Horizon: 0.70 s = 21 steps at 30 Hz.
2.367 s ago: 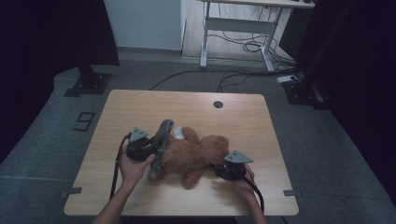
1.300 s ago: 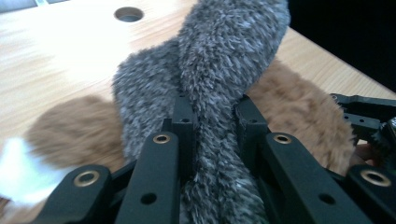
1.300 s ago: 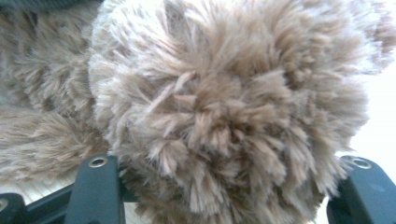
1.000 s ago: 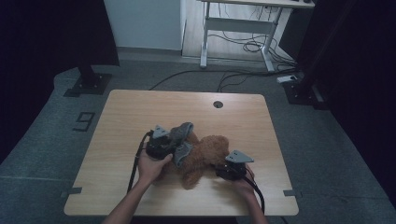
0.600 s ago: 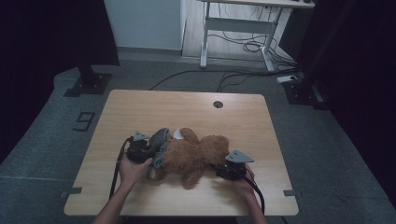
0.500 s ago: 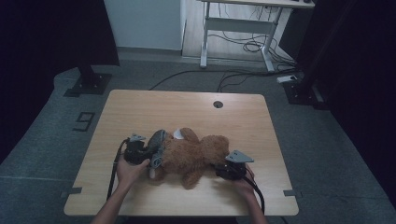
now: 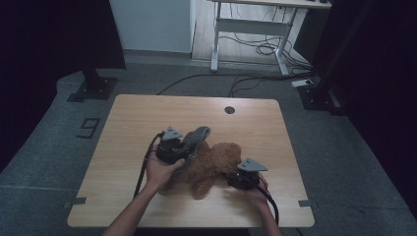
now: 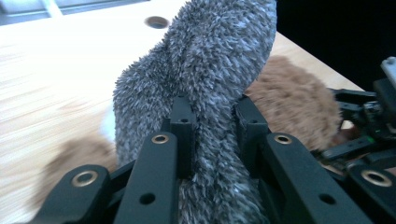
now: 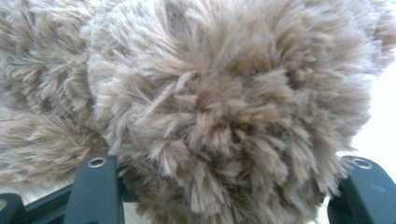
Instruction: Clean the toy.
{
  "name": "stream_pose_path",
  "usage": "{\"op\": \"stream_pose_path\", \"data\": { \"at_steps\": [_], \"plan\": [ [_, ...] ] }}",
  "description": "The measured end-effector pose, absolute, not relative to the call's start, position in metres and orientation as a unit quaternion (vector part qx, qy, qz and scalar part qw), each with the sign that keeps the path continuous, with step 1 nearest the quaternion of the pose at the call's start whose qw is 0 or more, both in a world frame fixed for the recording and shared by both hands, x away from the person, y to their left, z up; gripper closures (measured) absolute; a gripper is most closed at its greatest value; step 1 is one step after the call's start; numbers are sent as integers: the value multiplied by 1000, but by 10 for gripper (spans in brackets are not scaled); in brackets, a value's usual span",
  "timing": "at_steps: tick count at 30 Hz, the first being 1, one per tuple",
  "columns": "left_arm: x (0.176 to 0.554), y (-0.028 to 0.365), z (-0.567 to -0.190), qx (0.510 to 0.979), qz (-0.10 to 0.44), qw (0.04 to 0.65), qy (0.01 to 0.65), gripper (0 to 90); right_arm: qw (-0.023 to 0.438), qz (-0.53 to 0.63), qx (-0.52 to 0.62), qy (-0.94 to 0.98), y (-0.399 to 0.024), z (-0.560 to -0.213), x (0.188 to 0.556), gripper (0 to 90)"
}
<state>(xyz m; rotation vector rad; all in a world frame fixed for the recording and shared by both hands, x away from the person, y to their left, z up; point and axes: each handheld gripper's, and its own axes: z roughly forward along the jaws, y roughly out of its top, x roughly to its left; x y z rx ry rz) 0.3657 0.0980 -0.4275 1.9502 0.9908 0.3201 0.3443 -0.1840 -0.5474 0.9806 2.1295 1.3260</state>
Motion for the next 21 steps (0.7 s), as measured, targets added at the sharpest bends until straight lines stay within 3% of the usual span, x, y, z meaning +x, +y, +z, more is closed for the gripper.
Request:
{"op": "stream_pose_path", "data": {
  "at_steps": [11, 16, 21],
  "plan": [
    [378, -7, -443, 831, 113, 422, 345, 730, 221, 480, 356, 771, -184, -547, 345, 359],
    [380, -4, -446, 829, 114, 416, 356, 740, 217, 480, 359, 770, -186, -548, 346, 359],
    [381, 25, -451, 823, 130, 402, 380, 741, 222, 478, 358, 771, -185, -548, 345, 360]
  ]
}}
